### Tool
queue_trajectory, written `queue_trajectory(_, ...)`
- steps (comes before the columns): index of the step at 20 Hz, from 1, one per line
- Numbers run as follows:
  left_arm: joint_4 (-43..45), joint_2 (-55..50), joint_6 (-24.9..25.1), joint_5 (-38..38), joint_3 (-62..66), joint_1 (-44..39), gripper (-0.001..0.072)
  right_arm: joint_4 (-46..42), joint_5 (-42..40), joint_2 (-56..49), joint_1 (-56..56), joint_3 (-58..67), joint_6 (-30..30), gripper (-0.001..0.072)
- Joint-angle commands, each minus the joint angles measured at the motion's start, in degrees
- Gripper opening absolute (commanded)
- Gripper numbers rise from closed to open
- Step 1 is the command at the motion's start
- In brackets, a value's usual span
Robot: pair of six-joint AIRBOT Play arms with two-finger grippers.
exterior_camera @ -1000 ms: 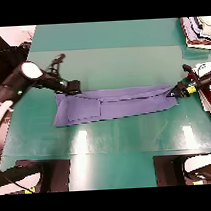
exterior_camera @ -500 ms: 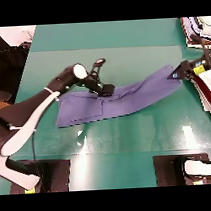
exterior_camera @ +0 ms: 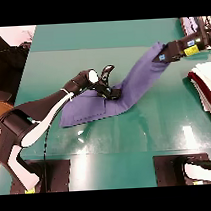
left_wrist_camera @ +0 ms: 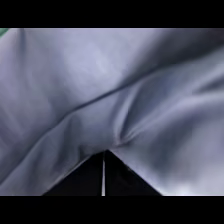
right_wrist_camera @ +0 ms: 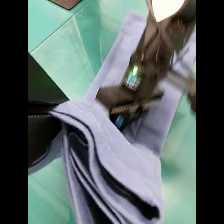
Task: Fold the shirts.
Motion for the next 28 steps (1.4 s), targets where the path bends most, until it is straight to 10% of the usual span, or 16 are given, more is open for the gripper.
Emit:
queue_trajectory(1,0.2,-0.1,-0.1,0.3,0.2,-0.1,0.0030,-0.1,-2.3,0.1,4.2,1.7,0.2,0.0012)
queue_trajectory(9,11.6,9.0,-0.1,-3.2,0.2,1.8,0.0029,0.0,-5.4,0.0,10.2,1.7,-0.9,0.0012)
queue_trajectory(20,31.9,32.5,0.0,-19.0,0.2,29.3,0.0031,13.9,-27.9,-15.8,37.7,1.8,-10.7,0.0019)
queue_trajectory(21,31.9,34.1,0.0,-19.1,0.2,31.0,0.0031,14.5,-32.1,-18.3,40.6,1.8,-13.3,0.0177)
queue_trajectory(22,31.9,35.6,0.0,-19.1,0.2,32.6,0.0030,15.7,-35.4,-20.6,42.9,2.0,-14.9,0.0496)
queue_trajectory(23,31.9,36.9,0.0,-19.4,0.2,33.8,0.0031,16.3,-35.9,-22.5,44.2,3.1,-15.4,0.0583)
queue_trajectory(28,31.6,39.5,1.6,-27.0,0.1,35.9,0.0031,5.4,-18.9,-24.6,38.1,12.3,-10.4,0.0545)
